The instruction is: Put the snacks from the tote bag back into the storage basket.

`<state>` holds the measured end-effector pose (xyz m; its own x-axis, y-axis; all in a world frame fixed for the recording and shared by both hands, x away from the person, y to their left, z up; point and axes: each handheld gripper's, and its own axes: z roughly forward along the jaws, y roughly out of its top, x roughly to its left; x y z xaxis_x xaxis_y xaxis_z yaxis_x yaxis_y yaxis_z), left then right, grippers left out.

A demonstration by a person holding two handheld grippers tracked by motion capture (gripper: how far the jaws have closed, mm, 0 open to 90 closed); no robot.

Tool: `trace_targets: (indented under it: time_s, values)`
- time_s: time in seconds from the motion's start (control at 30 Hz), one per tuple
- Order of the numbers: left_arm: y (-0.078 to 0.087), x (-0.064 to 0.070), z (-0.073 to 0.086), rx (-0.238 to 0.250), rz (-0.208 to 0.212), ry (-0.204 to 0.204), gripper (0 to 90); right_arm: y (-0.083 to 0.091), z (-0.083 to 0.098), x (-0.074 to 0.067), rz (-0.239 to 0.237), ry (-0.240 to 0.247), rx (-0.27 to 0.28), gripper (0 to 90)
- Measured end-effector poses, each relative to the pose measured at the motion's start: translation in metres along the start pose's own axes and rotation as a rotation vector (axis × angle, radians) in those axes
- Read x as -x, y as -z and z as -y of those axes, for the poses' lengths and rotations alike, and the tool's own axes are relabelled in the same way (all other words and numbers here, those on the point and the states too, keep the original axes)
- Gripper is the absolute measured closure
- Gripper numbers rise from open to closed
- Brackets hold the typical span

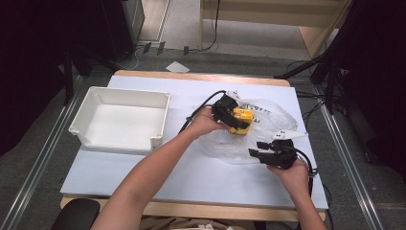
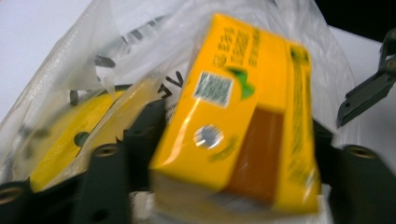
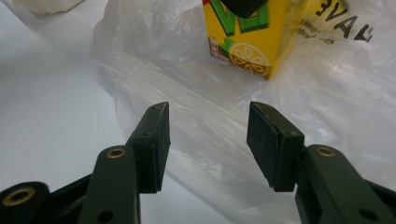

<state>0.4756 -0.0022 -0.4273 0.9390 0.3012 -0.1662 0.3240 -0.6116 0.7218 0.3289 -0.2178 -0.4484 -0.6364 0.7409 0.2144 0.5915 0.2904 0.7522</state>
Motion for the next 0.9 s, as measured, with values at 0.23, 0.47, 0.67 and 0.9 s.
trace_targets:
  time_s: [0.23, 0.47, 0.67, 0.9]
  values:
    - [-0.0004, 0.0004, 0.0007, -0.003, -0.008, -0.014, 44.5, -0.0004, 0.0003, 0.0013, 0.0, -0.005, -0.001, 50.8]
    - [-0.0006, 0.0024, 0.0003, -0.01, -0.025, -0.031, 46.7, -0.0001, 0.0004, 0.0014, 0.0, -0.007, -0.001, 50.8]
    - [-0.0005, 0.0033, 0.0001, -0.015, -0.035, -0.044, 47.7, -0.0003, 0.0003, 0.0015, -0.002, -0.007, -0.001, 50.9]
    - [-0.0002, 0.0056, 0.0003, -0.024, -0.063, -0.088, 50.4, -0.0006, 0.0003, 0.0015, -0.005, -0.007, -0.002, 50.9]
